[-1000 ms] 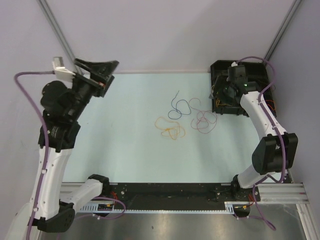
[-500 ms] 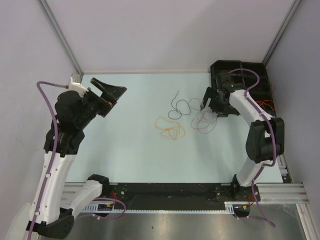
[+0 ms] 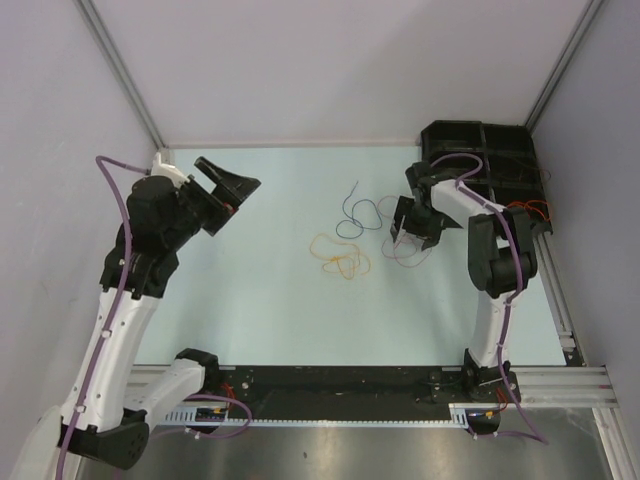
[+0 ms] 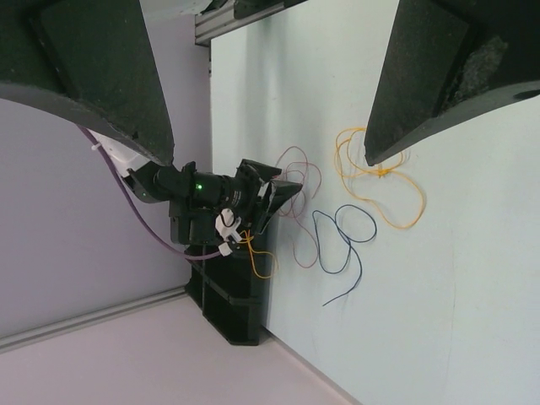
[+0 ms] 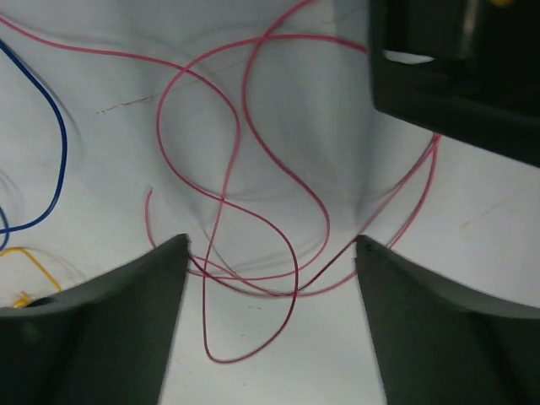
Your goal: Untangle the cables
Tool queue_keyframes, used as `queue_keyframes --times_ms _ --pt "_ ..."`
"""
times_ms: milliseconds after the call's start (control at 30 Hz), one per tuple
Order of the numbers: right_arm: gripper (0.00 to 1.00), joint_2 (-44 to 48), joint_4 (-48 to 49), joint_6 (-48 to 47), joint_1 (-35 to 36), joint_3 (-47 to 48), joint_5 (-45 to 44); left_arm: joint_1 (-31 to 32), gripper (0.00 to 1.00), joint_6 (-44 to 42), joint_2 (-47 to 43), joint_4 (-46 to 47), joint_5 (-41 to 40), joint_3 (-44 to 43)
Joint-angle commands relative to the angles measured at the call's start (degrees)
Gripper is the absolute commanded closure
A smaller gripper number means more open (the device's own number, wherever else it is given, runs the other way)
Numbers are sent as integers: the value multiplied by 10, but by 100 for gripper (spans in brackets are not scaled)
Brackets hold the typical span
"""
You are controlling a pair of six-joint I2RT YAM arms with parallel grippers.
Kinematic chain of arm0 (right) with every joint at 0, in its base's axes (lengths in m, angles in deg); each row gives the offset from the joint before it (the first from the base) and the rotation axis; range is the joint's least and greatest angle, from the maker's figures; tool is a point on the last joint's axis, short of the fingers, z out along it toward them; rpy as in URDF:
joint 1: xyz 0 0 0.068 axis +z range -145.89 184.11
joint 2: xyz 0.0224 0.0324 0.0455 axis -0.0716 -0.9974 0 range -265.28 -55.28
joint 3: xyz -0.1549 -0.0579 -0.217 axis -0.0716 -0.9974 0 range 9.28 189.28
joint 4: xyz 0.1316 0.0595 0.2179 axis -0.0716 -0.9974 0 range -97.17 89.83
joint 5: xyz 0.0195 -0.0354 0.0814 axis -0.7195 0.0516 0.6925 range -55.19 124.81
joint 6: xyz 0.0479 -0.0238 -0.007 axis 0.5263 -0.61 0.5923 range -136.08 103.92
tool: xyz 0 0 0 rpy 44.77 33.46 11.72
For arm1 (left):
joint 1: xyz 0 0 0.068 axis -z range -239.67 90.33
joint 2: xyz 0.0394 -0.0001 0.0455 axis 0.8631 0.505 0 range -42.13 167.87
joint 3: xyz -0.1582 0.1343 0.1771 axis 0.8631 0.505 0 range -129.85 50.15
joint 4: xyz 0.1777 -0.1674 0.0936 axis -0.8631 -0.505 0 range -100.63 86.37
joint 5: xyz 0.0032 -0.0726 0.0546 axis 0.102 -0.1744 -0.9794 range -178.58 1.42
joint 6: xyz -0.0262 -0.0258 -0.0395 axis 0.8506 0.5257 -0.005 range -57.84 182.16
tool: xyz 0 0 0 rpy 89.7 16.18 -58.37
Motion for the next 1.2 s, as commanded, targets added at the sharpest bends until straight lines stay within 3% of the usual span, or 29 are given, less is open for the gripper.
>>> queue_keyframes --times_ms 0,67,100,133,167,467,900,1167 --pt "39 -22 -11 -8 12 52 -20 -4 0 -18 11 17 3 -13" --pt "61 -31 -24 -8 11 67 -23 -4 0 -23 19 15 1 -18" --pt "82 -35 -31 -13 13 85 -23 -3 0 -24 21 15 -2 -22" --pt "95 -36 -37 -15 12 98 -20 -4 0 -26 22 15 -2 -23" --pt "100 -36 -51 -15 12 108 -19 -4 0 -27 24 15 -3 -25" --pt "100 52 -97 -23 -5 265 -25 -4 0 -43 35 -11 -29 -43" --pt "100 79 -63 -48 -92 420 79 -4 1 -15 21 -27 8 -24" --pt "100 88 -32 -27 -129 439 153 -4 1 6 25 -59 54 -23"
